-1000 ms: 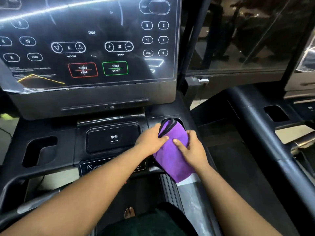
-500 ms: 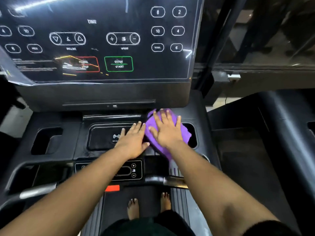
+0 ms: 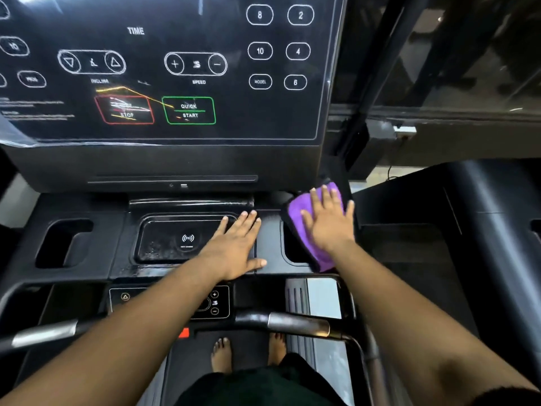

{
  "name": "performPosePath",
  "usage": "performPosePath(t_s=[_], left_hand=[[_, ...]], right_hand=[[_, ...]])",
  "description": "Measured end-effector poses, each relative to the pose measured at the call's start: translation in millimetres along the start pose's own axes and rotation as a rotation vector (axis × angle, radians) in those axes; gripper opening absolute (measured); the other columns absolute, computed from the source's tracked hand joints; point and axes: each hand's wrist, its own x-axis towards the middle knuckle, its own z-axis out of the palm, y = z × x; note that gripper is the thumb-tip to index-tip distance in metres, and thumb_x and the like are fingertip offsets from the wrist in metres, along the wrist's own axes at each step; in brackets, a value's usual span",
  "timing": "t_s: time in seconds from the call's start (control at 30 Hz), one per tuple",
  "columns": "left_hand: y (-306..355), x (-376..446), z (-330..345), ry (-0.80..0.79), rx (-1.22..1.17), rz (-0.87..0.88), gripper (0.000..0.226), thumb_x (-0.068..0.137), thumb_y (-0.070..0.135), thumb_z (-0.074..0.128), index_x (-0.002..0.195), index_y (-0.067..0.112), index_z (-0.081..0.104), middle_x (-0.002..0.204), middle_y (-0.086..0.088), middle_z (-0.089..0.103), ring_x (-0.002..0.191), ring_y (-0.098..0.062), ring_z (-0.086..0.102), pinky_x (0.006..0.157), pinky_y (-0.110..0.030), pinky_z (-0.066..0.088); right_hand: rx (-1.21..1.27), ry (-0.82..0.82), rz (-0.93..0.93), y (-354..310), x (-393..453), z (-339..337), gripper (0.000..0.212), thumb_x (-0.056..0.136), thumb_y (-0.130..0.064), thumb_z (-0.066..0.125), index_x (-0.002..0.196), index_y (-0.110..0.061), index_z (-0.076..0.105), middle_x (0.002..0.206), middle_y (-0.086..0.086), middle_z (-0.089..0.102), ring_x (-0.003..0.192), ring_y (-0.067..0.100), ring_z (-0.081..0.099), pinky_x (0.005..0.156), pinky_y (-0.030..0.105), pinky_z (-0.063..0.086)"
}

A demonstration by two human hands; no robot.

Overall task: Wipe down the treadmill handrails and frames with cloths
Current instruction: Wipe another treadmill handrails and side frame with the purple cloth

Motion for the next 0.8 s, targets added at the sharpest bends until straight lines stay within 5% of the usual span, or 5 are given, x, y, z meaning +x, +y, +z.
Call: performPosePath(t_s=[0.17,0.37,0.6,0.8], left_hand=[[16,14,1,-0.027,0.041,0.036,0.106,0.096,0.071,0.045,0.161,0.015,-0.017,0.167,-0.001,-0.028,0.155,-0.017,-0.024,0.123,-0.049,-0.016],[21,20,-1,-0.071,0.085,0.048,0.109,0.095,0.072,0.046,0.160,0.014,-0.019,0.166,-0.001,-0.030,0.155,-0.017,-0.024,0.121,-0.050,-0.019],[18,23,5,-0.106,0.067,0.066,0.108,0.095,0.074,0.040,0.156,0.016,-0.028,0.161,0.000,-0.038,0.150,-0.016,-0.033,0.118,-0.049,-0.023],[23,23,9,-0.135,0.040,0.031,0.125,0.077,0.094,0.034,0.144,0.018,-0.040,0.155,-0.002,-0.046,0.147,-0.020,-0.040,0.122,-0.054,-0.020]], right_hand=[[0.115,-0.020,0.122,27,-59,13,0.070,0.104,-0.056,0.025,0.165,-0.026,0.010,0.173,0.005,0.006,0.159,0.025,-0.001,0.127,0.055,0.006],[0.017,-0.097,-0.004,28,-104,25,0.077,0.096,-0.062,0.016,0.165,-0.028,0.009,0.173,0.003,0.002,0.160,0.022,-0.002,0.128,0.050,0.008],[0.113,-0.078,0.139,23,-23,7,0.084,0.100,-0.070,0.022,0.164,-0.025,-0.010,0.172,0.006,-0.013,0.158,0.026,-0.014,0.127,0.056,0.002],[0.089,-0.091,0.055,43,-98,26,0.089,0.095,-0.076,0.018,0.164,-0.025,-0.008,0.173,0.008,-0.007,0.159,0.025,-0.006,0.126,0.048,0.008]])
